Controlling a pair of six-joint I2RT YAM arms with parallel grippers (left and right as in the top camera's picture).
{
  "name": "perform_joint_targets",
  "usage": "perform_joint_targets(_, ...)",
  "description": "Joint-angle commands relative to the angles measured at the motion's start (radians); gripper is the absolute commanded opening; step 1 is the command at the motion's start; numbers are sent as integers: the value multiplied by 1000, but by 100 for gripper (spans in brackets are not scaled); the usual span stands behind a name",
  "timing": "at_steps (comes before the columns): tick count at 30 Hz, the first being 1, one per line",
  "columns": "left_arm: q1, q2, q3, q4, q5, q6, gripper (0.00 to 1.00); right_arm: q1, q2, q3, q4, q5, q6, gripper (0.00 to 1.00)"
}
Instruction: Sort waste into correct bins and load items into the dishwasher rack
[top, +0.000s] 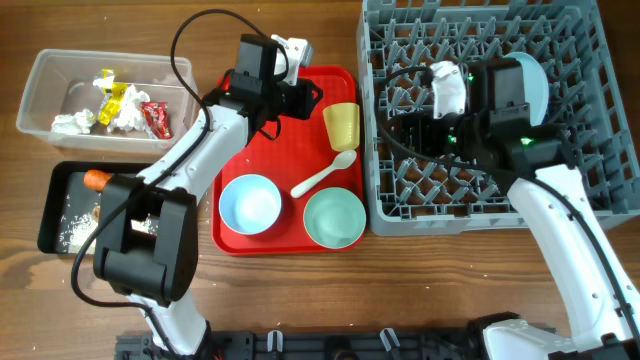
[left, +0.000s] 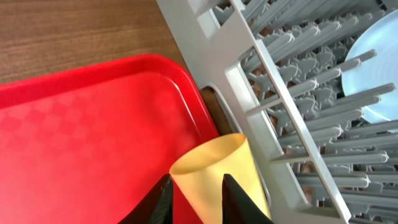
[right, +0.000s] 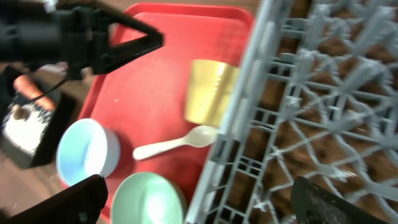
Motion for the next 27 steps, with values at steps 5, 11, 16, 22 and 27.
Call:
perform_joint_targets(5, -1, -10, 8, 58, 85, -100, 20, 61, 15, -8, 2, 38, -32, 97)
perform_joint_targets(11, -116, 7, 8, 30, -15, -174, 16, 61, 15, -8, 3, 230, 83, 97)
perform_joint_targets(16, -186, 26, 8, 64, -84, -314, 15, 55, 15, -8, -11, 321, 149, 100)
perform_joint_targets(22, -208, 78, 8, 97, -152, -424, 16, 54, 15, -8, -27, 321, 149, 99)
perform_joint_targets(27, -209, 138, 8, 145, -151, -504, 16, 54, 15, -8, -28, 321, 148, 100)
